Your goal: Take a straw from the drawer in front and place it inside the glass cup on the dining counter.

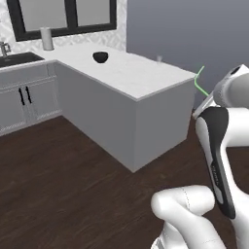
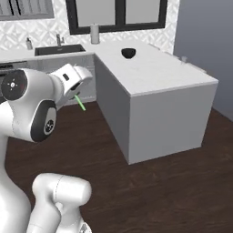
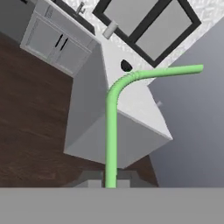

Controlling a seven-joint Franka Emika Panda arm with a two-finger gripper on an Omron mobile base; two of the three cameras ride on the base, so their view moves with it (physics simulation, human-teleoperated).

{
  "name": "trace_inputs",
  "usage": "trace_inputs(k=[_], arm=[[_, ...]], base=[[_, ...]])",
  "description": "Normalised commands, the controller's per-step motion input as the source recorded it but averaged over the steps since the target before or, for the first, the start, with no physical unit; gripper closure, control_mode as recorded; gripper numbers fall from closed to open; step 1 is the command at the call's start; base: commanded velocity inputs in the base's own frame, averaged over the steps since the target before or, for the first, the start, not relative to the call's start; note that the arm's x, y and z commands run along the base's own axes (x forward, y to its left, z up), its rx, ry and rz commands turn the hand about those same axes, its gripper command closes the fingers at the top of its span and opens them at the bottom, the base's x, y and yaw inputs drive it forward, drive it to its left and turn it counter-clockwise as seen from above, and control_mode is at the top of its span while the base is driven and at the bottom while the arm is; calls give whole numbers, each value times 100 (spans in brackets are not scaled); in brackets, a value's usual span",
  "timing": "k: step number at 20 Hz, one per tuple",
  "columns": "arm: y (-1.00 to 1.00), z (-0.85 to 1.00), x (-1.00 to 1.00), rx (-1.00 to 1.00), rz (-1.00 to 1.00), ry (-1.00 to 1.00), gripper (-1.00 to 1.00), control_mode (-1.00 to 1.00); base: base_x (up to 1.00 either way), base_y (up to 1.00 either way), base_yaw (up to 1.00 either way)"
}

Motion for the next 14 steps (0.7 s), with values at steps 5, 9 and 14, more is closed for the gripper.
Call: trace_inputs(k=[5, 9, 14], arm=[[0, 0, 0, 0, 0, 0, 100, 100], [0, 0, 0, 0, 0, 0, 100, 100], [0, 0, 0, 0, 0, 0, 100, 100]], base=[[94, -49, -24], [100, -41, -14], [100, -42, -4]])
